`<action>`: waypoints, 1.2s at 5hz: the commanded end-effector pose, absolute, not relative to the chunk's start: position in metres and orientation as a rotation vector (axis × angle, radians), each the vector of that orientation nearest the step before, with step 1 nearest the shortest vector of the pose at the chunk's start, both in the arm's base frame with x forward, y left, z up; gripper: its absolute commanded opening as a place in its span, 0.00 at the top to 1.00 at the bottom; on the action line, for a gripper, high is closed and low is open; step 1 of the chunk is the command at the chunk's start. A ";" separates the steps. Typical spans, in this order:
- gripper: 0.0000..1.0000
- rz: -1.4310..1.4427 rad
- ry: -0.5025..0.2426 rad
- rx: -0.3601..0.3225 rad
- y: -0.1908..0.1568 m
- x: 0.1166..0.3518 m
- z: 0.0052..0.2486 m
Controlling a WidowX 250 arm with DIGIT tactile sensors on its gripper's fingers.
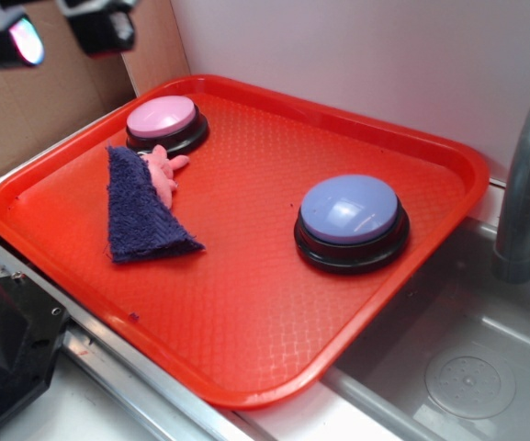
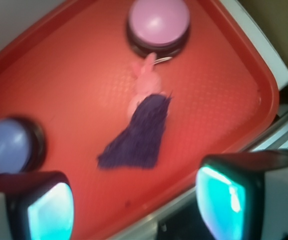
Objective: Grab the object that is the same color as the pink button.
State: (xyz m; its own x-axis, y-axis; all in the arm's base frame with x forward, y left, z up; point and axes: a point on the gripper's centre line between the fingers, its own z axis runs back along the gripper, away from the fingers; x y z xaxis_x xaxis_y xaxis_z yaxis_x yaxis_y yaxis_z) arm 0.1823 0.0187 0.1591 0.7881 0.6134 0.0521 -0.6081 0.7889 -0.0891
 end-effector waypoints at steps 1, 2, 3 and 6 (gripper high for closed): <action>0.00 0.788 -0.105 -0.045 0.034 0.221 0.107; 0.00 0.783 -0.082 -0.033 0.044 0.230 0.081; 0.00 0.780 -0.075 -0.009 0.055 0.230 0.059; 0.00 0.781 -0.034 -0.017 0.081 0.221 0.018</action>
